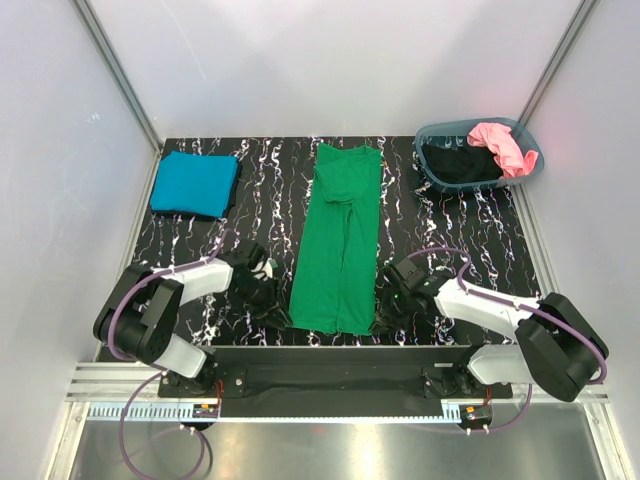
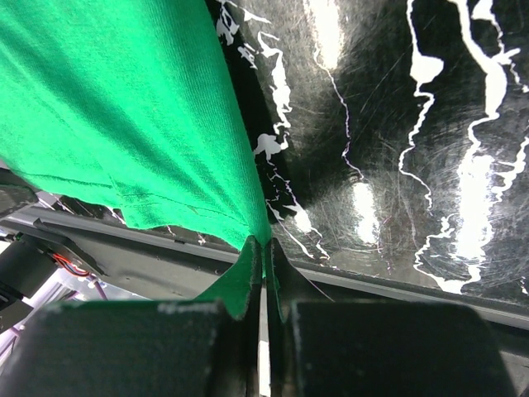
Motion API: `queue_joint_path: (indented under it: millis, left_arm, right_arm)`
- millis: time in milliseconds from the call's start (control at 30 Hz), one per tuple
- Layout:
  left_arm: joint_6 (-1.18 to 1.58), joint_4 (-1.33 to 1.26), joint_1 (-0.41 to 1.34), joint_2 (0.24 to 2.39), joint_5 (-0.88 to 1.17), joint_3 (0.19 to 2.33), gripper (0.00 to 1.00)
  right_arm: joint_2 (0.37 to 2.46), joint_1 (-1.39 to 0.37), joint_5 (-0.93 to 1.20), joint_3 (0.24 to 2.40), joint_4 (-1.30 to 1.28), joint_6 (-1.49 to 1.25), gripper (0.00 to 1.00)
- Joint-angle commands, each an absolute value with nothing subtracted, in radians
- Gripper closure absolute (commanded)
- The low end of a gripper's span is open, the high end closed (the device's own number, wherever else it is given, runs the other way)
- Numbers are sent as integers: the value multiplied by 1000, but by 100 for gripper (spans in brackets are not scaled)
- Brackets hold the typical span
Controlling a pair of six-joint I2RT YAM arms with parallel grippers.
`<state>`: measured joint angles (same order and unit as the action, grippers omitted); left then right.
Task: Fold and stack the t-shirts
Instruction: Fold the tshirt
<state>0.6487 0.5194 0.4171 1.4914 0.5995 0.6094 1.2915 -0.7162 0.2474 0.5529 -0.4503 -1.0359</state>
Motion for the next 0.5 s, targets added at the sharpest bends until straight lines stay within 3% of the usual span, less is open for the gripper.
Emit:
queue_joint_path:
  millis: [0, 167, 333, 467]
  left_arm:
    - [649, 480, 433, 1517, 526, 600, 64]
    - [660, 474, 436, 1511, 512, 592, 76]
    - [669, 491, 440, 1486, 520, 592, 99]
    - [681, 496, 440, 1456, 538, 598, 100]
  right_arm:
    - [1259, -724, 252, 552, -463, -1025, 100]
    - [1253, -724, 255, 543, -460, -1023, 100]
    - [1250, -724, 256, 545, -462, -1023, 100]
    - [1233, -724, 245, 545, -488, -1025, 100]
